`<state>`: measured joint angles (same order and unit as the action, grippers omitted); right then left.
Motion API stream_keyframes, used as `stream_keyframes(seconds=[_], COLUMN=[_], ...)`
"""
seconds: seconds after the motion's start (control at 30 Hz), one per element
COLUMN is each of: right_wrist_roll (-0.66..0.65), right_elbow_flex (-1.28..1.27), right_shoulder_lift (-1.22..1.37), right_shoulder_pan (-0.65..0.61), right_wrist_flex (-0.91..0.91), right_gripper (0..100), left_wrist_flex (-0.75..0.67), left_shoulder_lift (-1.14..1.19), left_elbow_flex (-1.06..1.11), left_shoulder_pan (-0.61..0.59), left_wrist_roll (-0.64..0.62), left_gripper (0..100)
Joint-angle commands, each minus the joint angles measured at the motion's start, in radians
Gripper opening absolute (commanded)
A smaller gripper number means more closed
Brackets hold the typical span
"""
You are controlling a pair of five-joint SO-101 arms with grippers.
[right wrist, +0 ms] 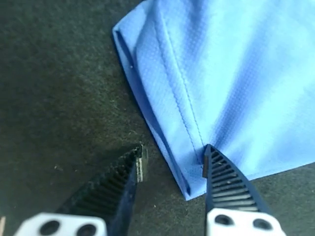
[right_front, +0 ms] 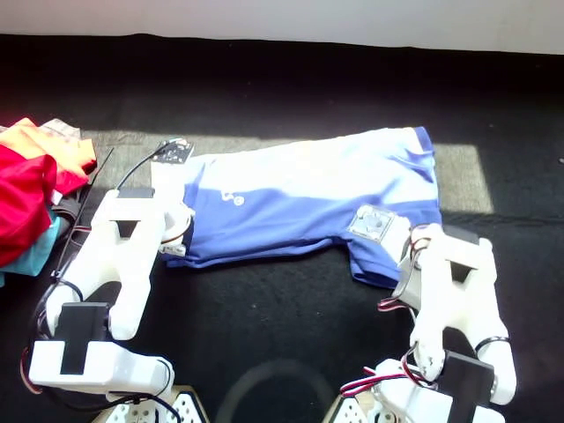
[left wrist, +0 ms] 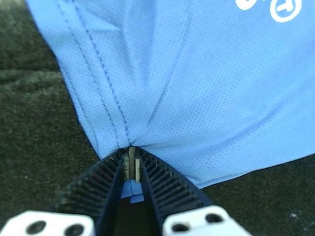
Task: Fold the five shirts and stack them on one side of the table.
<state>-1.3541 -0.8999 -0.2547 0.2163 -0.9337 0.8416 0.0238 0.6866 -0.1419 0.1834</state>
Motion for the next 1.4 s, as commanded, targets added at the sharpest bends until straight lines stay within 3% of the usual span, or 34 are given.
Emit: stream_keyframes(seconds=[0.0, 0.13, 0.27, 0.47, 0.63, 0.73, 0.83, 1.1, 1.37], right_wrist_roll=[-0.029, -0.031, -0.028, -0.025, -0.023, -0.021, -0.006, 0.308, 0.416], right_elbow_flex=[-0.053, -0.065, -0.047, 0.054, 0.206, 0.283, 0.315, 0.312, 0.387], right_shoulder_lift=[-0.031, -0.031, -0.035, -0.042, -0.042, -0.033, -0.033, -0.03, 0.174], right_shoulder_pan=[0.018, 0.016, 0.016, 0.074, 0.15, 0.15, 0.105, -0.087, -0.171], right_wrist_flex=[0.11, 0.136, 0.137, 0.116, -0.053, -0.061, -0.005, 0.306, 0.515], right_gripper=[18.7, 16.6, 0.0, 0.6, 0.6, 0.6, 0.6, 0.9, 0.9], left_wrist_flex=[0.0, 0.0, 0.0, 0.0, 0.0, 0.0, 0.0, 0.0, 0.0], left_shoulder_lift=[0.013, 0.013, 0.013, 0.013, 0.013, 0.013, 0.013, 0.013, 0.013], left_elbow_flex=[-0.018, -0.018, -0.018, -0.018, -0.018, -0.018, -0.018, -0.018, -0.018], left_shoulder_pan=[-0.024, -0.024, -0.024, -0.024, -0.024, -0.024, -0.024, -0.024, -0.025], left_wrist_roll=[-0.006, -0.006, -0.006, -0.006, -0.006, -0.006, -0.006, -0.006, -0.044], left_gripper=[1, 1, 1, 1, 1, 1, 1, 1, 1])
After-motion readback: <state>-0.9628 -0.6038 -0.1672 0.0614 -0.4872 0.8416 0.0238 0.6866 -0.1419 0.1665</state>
